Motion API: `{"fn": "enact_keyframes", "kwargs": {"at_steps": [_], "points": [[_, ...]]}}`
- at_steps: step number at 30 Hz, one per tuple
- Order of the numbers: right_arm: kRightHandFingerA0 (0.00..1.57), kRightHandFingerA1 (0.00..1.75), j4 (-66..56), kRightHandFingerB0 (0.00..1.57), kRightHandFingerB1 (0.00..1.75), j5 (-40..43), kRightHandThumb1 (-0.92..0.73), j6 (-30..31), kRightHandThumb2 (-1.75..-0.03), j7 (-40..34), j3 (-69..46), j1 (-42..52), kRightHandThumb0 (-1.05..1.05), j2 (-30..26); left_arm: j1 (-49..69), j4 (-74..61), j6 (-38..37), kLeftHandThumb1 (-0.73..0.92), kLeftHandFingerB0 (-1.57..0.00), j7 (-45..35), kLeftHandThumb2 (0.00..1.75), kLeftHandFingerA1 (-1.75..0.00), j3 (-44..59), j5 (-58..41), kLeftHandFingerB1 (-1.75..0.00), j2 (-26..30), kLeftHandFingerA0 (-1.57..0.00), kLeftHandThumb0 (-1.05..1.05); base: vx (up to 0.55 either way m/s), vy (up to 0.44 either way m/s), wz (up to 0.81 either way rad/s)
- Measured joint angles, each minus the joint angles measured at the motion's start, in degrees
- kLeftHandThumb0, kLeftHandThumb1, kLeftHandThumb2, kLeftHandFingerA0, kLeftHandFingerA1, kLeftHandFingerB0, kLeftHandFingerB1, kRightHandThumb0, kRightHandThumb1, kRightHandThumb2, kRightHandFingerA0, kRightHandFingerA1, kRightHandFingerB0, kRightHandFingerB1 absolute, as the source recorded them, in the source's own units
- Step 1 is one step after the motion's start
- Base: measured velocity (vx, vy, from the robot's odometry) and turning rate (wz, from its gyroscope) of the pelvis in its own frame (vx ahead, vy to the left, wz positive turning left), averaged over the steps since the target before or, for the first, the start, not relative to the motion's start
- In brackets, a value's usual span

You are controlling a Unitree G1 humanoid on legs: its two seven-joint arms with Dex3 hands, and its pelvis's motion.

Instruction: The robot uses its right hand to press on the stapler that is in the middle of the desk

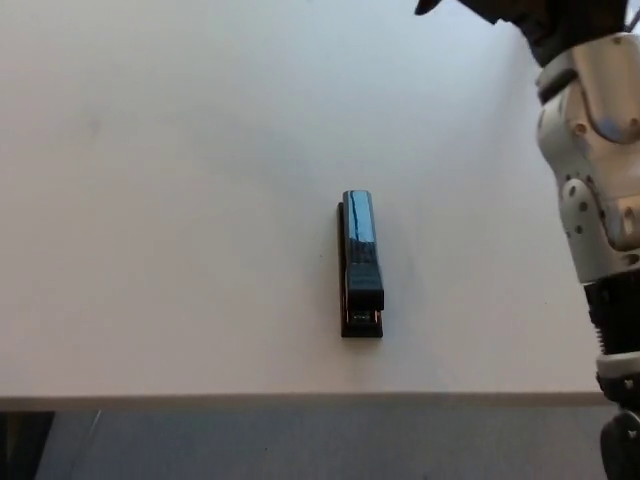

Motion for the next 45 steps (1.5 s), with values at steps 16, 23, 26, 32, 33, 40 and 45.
{"fn": "enact_keyframes", "kwargs": {"at_steps": [16, 23, 26, 32, 33, 40, 45], "points": [[1.04, 1.49, 30.96, 0.73, 1.3, -2.97, -0.74, -2.08, -0.82, 0.12, 1.12, -3.53, -0.15, 10.08, 0.14, -1.26, -0.01, 0.66, -0.02, -0.8, 1.06, -0.51, -0.55, -0.01, -0.47, 0.0, -0.07, -0.69, 0.0, 0.0, 0.0], [1.06, 1.43, 42.95, 0.78, 1.18, -4.77, -0.79, -5.94, -0.7, -0.33, 0.01, -3.34, -0.17, 13.93, 0.2, -1.64, -0.82, 0.92, -0.07, -1.08, 0.7, -0.41, -1.32, 0.07, -0.35, 0.22, -0.11, -0.65, 0.0, 0.0, 0.0], [0.98, 1.49, 45.41, 0.75, 1.21, -6.12, -0.78, -6.84, -0.68, -1.34, 0.52, -3.22, -0.21, 14.03, 0.18, -1.61, -1.0, 0.92, -0.06, -1.09, 0.7, -0.4, -1.49, 0.05, -0.35, 0.37, -0.08, -0.64, 0.0, 0.0, 0.0], [1.01, 1.48, 48.05, 0.77, 1.26, -7.75, -0.79, -7.37, -0.73, -2.62, 0.73, -1.73, -0.17, 14.01, -0.19, -1.55, -1.2, 0.92, -0.07, -0.89, 0.69, -0.42, -1.81, 0.05, -0.37, 0.36, -0.1, -0.63, 0.0, 0.0, 0.0], [1.03, 1.42, 48.22, 0.78, 1.21, -7.94, -0.78, -7.32, -0.71, -2.75, 0.61, -1.19, -0.14, 13.95, -0.18, -1.61, -1.24, 0.92, -0.07, -0.88, 0.7, -0.42, -1.86, 0.05, -0.37, 0.35, -0.11, -0.64, 0.0, 0.0, 0.0], [1.02, 1.53, 48.81, 0.75, 1.34, -8.3, -0.76, -8.75, -0.75, -2.91, -1.42, 2.05, -0.14, 13.56, -0.8, -0.85, -1.41, 0.66, -0.05, -0.86, 1.05, -0.47, -2.08, 0.05, -0.43, 0.37, 0.0, -0.71, 0.0, 0.0, 0.0], [0.99, 1.5, 49.01, 0.74, 1.24, -8.4, -0.79, -10.31, -0.73, -2.96, -2.51, 3.64, -0.17, 13.47, -0.68, -0.86, -1.41, 0.67, -0.02, -0.82, 1.07, -0.48, -2.46, 0.07, -0.44, 0.41, -0.01, -0.66, 0.0, 0.0, 0.0]]}}
